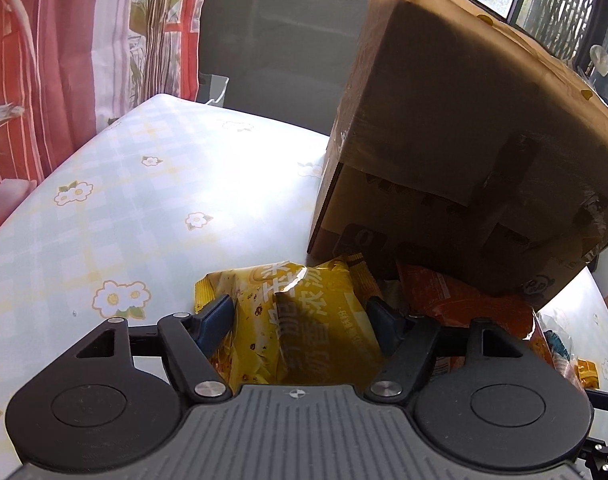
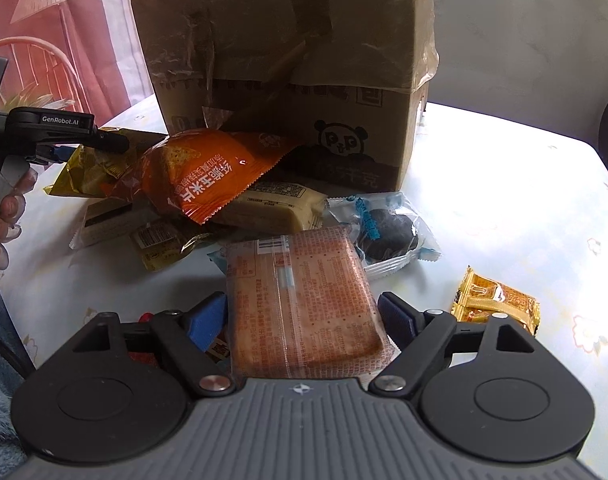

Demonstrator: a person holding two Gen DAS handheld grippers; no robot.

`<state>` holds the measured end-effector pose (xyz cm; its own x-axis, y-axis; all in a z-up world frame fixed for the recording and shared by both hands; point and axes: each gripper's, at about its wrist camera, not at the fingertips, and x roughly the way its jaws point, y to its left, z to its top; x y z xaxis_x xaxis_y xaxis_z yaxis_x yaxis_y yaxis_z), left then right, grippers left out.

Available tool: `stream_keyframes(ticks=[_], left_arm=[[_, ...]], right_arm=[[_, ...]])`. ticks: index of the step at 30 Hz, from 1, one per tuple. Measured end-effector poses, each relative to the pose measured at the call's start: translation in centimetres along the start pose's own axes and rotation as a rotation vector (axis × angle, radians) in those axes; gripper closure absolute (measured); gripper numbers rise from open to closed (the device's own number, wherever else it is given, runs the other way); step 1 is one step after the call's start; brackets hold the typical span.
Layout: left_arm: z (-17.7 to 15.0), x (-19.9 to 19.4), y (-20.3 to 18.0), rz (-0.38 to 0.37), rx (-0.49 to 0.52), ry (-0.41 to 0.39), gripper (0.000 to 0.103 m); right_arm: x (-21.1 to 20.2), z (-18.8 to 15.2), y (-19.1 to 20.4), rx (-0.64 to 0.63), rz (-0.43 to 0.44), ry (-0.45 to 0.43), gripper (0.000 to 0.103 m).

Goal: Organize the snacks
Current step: 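Grasp a yellow chip bag with the left tool while the right tool grasps the pink wafer pack, then lift the yellow bag and pink wafer pack and carry them over the box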

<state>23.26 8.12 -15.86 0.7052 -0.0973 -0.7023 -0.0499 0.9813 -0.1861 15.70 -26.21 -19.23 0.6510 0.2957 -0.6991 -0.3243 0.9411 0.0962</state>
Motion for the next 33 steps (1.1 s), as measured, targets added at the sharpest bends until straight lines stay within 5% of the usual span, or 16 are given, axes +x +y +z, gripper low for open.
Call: stream_keyframes(ticks=[18, 33], left_arm=[[0.3, -5.6, 0.0, -0.039, 0.037, -0.111, 0.036], [2.3, -9.8, -2.0, -0.093, 0.1, -0.251, 0.036]], right_arm=[[-0.3, 0.0, -0.3, 0.022, 0.024, -0.022, 0.03], [-5.2, 2.8, -1.1, 0.063, 0.041, -0.184, 0.03]])
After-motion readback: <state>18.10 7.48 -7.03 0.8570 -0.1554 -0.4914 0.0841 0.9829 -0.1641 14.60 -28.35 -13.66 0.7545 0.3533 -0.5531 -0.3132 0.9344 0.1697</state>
